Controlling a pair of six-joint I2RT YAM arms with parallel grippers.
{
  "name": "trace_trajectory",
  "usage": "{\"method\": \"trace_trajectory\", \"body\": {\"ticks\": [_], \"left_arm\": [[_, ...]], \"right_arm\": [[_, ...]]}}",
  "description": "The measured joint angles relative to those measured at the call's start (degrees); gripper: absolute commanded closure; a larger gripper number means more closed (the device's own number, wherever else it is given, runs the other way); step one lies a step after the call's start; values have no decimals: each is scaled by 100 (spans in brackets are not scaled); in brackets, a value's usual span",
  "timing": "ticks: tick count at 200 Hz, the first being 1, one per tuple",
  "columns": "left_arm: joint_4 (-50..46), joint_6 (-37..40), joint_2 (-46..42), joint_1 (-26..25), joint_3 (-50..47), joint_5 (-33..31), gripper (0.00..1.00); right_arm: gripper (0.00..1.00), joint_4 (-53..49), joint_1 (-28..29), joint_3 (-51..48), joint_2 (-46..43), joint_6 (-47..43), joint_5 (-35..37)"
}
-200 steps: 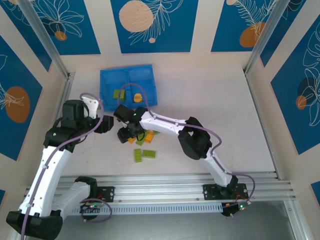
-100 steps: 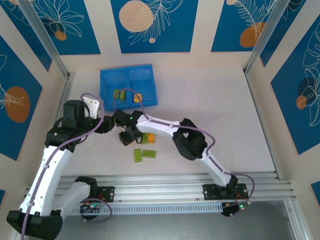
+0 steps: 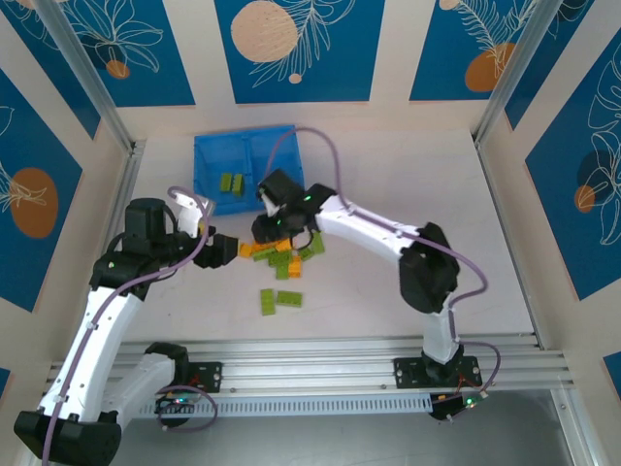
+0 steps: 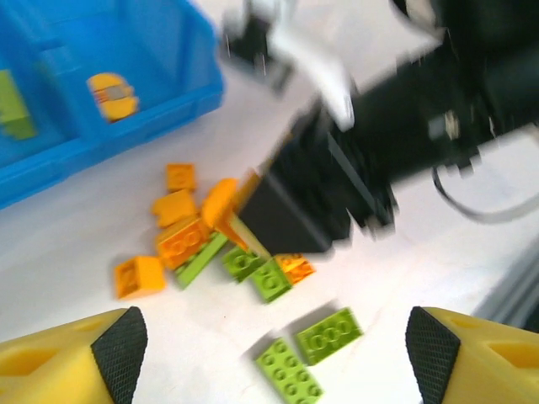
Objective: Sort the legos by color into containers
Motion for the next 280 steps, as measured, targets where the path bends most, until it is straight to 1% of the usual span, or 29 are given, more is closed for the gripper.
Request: {"method": "trace_trajectory", "body": {"ticks": [23,42,63,87,101,107,120,141,151,164,176,190,203,218,227,247,263,280], "left_arm": [[299,-107,2,-74,-107,350,15],[411,-317,15,-164,-208,315,15],[428,-590,61,-199,-264,28,14],[409,-901,61,-205,-269,-321,12],[361,-1086,61,-205,-269,-540,11],[332,-1165,63,-205,-269,-634,9],[273,-1357,63,-205,-273,-868,5],[249,-1650,68,-208,-365,-1178,1],[251,-1812,79,-208,-446,-1300,0],[256,-1965,127,-208,-544,-1384,0],[264,-2118,219,-208,-612,-1421,0],[273,-2243,354,-208,-649,-1423,0],[289,-2323,483,-208,-654,-1419,1],[299,-2347,581,-212,-654,-1379,3],[306,-2350,634,-245,-654,-1333,3],[302,-2339,802,-509,-592,-1261,3],[297,-2321,1040,-881,-474,-1296,3],[348,-2391,1377,-1255,-398,-1373,0]], "right_arm": [[61,227,-409,376,-22,35,72],[61,278,-625,1021,420,-55,345],[61,238,-767,2159,1340,-260,745],[61,-109,-881,3882,2706,-433,1088],[60,-339,-942,4760,3421,-474,1191],[58,-415,-968,5025,3663,-481,1213],[52,-555,-1016,5252,3978,-479,1207],[41,-734,-1064,5261,4142,-446,1106],[38,-765,-1084,5263,4148,-431,1064],[37,-767,-1093,5285,4122,-407,1014],[37,-785,-1088,5285,4039,-393,940],[41,-848,-1082,5285,3897,-369,855],[42,-955,-1082,5281,3681,-317,752],[42,-1084,-1082,5160,3252,-260,612],[41,-1104,-1082,4900,2841,-240,514],[38,-1012,-1095,3724,1543,-219,186],[35,-741,-1139,2341,249,-227,-131],[33,-573,-1209,994,-1029,-214,-299]]}}
